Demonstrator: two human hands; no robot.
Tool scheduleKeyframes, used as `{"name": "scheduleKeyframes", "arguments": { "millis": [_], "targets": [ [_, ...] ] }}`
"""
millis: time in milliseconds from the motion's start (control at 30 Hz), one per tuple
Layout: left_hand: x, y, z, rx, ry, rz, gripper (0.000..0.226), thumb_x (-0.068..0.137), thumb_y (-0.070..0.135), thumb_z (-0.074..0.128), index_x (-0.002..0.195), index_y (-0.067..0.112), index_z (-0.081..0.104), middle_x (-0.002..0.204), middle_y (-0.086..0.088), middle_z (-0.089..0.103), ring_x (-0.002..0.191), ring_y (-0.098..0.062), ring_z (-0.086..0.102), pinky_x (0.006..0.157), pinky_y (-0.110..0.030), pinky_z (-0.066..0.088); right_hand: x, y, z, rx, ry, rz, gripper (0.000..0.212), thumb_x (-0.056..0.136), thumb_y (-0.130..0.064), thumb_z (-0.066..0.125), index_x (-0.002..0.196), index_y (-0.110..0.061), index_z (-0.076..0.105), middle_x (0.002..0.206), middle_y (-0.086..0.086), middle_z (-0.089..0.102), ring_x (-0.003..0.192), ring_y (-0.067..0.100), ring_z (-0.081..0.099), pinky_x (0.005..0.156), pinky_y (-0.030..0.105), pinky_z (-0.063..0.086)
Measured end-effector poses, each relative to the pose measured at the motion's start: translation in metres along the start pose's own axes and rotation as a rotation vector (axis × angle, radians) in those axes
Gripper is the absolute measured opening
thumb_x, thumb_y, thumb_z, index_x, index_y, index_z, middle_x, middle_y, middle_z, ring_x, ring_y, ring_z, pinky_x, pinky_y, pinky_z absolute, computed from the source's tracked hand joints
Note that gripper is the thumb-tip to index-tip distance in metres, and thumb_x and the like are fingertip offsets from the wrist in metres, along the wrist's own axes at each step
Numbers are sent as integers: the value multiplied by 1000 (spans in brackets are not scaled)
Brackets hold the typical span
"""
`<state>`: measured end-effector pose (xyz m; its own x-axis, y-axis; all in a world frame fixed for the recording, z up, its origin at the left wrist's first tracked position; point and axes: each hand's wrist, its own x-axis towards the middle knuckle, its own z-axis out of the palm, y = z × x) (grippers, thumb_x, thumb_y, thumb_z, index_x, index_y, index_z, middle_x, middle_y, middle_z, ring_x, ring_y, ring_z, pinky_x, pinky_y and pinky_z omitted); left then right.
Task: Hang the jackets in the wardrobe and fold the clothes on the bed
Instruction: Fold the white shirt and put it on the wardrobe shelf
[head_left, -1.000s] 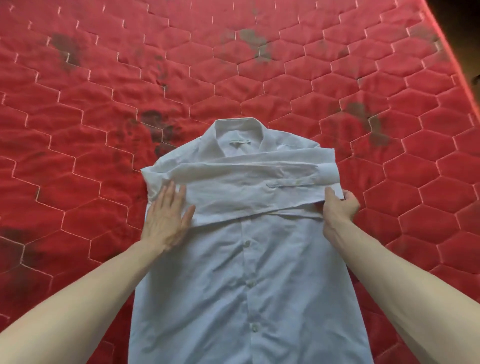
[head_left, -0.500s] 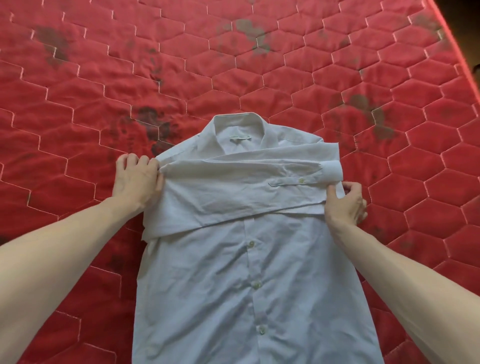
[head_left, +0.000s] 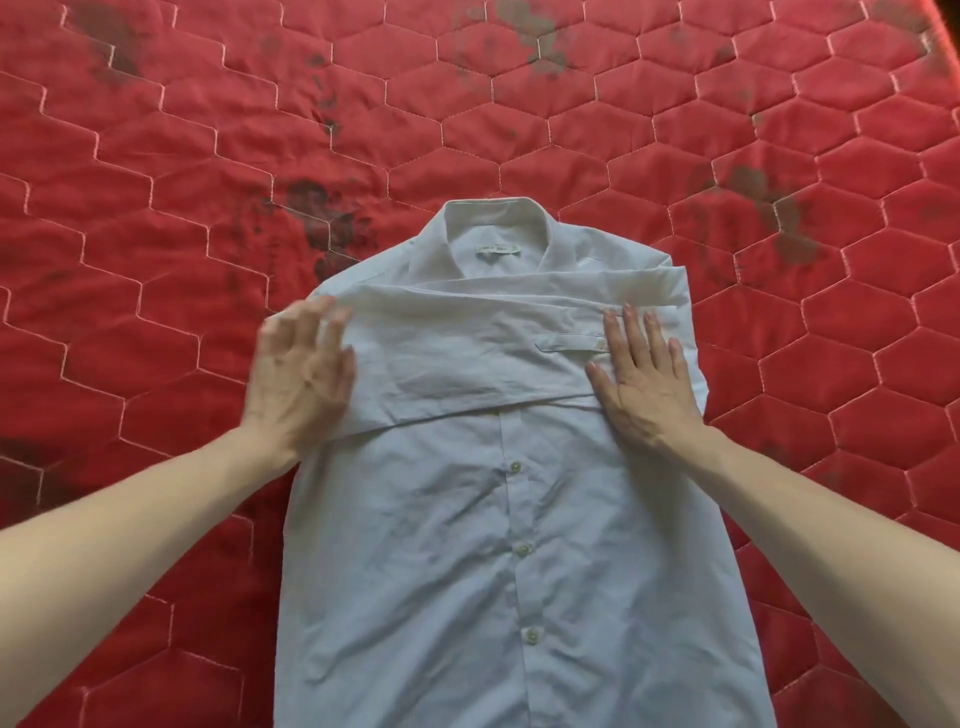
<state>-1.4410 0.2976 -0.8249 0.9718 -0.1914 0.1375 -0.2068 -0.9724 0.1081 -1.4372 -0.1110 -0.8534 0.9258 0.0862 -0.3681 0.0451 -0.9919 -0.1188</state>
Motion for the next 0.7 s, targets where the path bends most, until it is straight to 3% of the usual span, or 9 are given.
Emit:
{"name": "scheduleKeyframes", "arguments": {
  "millis": [100,233,400,533,700],
  "targets": [
    [-42,43,17,-49,-126,159,50,100,31,44,145,9,53,152,-17,49,128,-41,50,105,-49,34,-18,-1,4,-16,226,-60,62,110,-46,24,167,-26,11,175,0,0,161,19,-6,129,48,0],
    [-101,94,31,-113,-203,146,55,100,33,42,150,13,49,155,-16,49,131,-36,46,107,-47,34,-79,-15,33,55,373,-199,59,108,-40,32,163,-18,30,173,5,17,161,23,12,128,49,11],
    [-201,142,26,-147,-261,32,59,99,31,47,155,12,46,152,-18,45,129,-41,51,107,-50,38,-205,-21,90,75,281,-271,63,105,-43,41,163,-21,30,173,7,19,161,26,15,128,51,12],
    [-286,158,19,-127,-344,117,62,103,34,42,162,18,36,168,-14,32,152,-37,34,122,-59,25,-287,-8,129,1,150,-391,68,103,-52,43,164,-25,30,174,4,16,160,29,18,128,53,12],
    [-342,147,16,-72,-351,204,69,103,46,41,165,22,26,173,-14,20,159,-36,19,122,-67,19,-309,2,141,-46,152,-378,70,102,-57,42,164,-27,28,174,5,17,160,28,15,127,55,13]
  ]
}}
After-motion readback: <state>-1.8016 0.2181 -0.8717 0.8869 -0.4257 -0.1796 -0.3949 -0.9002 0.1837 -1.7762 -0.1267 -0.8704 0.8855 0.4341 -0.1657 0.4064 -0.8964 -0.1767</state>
